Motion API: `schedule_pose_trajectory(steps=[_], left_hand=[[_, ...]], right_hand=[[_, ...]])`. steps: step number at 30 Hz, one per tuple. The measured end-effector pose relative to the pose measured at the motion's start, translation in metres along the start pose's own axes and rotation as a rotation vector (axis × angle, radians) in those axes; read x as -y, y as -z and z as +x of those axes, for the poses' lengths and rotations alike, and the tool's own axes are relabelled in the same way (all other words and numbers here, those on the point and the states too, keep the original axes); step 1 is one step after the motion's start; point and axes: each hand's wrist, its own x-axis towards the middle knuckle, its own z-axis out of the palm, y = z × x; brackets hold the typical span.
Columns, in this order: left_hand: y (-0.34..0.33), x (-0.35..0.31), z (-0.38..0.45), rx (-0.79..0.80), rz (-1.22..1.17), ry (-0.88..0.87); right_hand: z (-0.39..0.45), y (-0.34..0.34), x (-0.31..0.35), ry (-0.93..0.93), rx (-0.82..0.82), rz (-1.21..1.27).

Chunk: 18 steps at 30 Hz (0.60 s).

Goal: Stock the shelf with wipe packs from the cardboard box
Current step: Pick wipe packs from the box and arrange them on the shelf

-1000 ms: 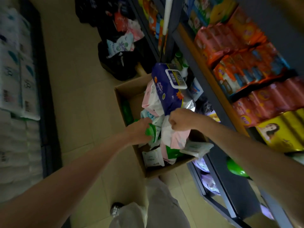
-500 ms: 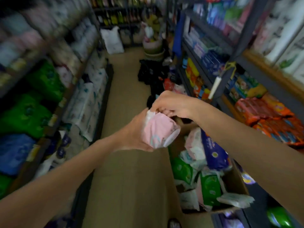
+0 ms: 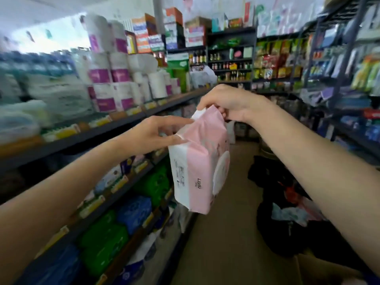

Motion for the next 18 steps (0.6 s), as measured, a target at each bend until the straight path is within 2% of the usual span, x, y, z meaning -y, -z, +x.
schedule_pose_trajectory(steps=[5, 8, 11, 13, 16, 18], left_hand=[[0.039, 0.023, -0.06, -0.531, 0.33, 0.031], [0.059, 0.037, -0.076, -0.757, 0.202, 0.157], [0.084, 0.052, -0.086, -0.913, 0.121, 0.317], [0.102, 0.063, -0.093, -0.976, 0.16, 0.412], [0.128, 0.068, -0.103, -0.987, 0.353, 0.495], [0.149, 0.065, -0.105, -0.985, 0.486, 0.542]], right_hand=[[0.04, -0.07, 0.043, 0.022, 0.105, 0.197], [0.053, -0.104, 0.066, 0.082, 0.099, 0.32], [0.056, -0.126, 0.072, 0.173, 0.129, 0.409], [0.055, -0.142, 0.062, 0.186, 0.182, 0.352], [0.049, -0.179, 0.038, 0.179, 0.309, 0.109], [0.044, -0.211, 0.031, 0.194, 0.361, 0.126]])
